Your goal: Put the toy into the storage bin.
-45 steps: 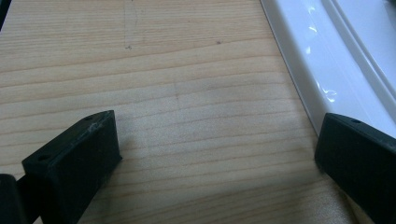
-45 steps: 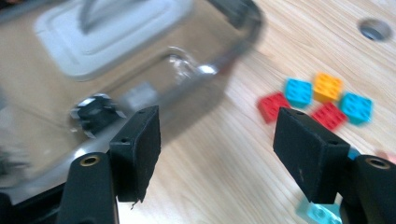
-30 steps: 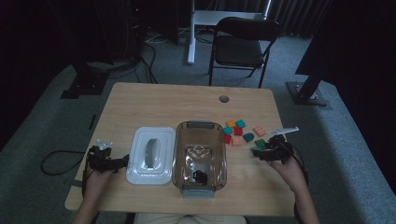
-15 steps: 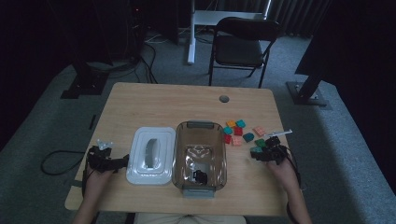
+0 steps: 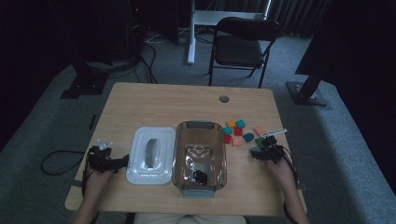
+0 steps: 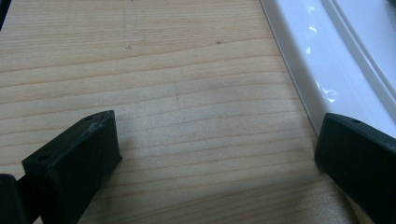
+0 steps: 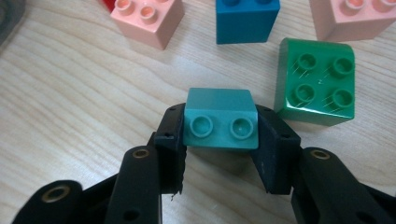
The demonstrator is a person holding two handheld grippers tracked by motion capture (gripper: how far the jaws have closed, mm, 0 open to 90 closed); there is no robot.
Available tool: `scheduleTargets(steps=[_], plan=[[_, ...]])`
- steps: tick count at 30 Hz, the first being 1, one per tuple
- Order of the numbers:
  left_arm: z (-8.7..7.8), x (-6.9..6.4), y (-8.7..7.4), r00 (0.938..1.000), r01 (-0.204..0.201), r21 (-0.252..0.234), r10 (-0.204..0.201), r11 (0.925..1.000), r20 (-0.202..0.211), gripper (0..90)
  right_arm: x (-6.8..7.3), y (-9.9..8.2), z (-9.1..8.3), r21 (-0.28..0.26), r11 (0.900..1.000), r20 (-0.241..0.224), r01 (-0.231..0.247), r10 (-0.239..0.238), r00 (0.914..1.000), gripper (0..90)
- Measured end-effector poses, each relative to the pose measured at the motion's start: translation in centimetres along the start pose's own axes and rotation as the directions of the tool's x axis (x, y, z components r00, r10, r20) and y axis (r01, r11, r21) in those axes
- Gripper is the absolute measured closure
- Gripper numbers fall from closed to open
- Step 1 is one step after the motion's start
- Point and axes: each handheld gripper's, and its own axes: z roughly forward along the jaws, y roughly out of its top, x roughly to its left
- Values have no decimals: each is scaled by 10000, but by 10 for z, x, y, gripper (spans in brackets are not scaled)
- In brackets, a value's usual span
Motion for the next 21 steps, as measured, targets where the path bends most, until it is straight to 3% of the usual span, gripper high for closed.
scheduleTargets(steps=[10,21], plan=[[0,0,0,10000,1,-1,-1,10000,0,4,11,4,-17,-75,9980,-262,625,-627,9977,586],[0,0,0,10000,7,-6,-7,10000,1,4,28,11,-46,-428,9901,-635,1337,-1363,9886,587]])
